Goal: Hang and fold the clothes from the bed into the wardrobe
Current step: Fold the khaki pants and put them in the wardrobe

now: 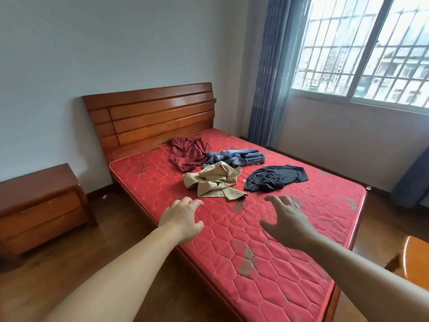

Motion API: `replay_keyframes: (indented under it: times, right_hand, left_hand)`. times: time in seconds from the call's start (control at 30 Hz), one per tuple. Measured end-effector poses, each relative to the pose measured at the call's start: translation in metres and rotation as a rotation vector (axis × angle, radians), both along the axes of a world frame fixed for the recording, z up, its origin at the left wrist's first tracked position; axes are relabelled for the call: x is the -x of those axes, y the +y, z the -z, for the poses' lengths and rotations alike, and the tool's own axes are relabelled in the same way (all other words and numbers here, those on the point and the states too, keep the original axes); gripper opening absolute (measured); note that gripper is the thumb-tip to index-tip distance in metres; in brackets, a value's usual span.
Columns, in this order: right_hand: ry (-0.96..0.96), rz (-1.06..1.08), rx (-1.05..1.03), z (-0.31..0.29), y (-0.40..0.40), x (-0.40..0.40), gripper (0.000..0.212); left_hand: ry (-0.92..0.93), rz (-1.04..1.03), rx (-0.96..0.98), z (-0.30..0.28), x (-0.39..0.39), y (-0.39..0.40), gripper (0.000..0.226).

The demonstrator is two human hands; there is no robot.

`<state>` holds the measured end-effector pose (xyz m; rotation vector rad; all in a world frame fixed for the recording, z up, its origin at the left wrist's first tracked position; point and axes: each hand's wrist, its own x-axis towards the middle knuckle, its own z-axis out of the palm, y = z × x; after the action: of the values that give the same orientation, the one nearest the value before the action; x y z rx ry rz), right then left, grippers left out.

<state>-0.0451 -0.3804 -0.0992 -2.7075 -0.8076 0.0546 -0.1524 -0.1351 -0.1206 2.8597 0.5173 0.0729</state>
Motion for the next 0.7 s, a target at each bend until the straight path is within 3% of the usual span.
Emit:
replay_keyframes:
  times: [0.53,0.7]
  right_hand:
    - [0.163,0.010,-0.107,0.025,0.186,-0.238,0.058]
    - [0.187,0.018,-0.104,0.026,0.250,-0.312,0.066]
  left_hand:
    - [0.120,-0.014,-0.105,-0.003,-0.210,0.191,0.059]
    - [0.092,-0.029,-0.049,-0.001,-0.274,0.250,0.057]
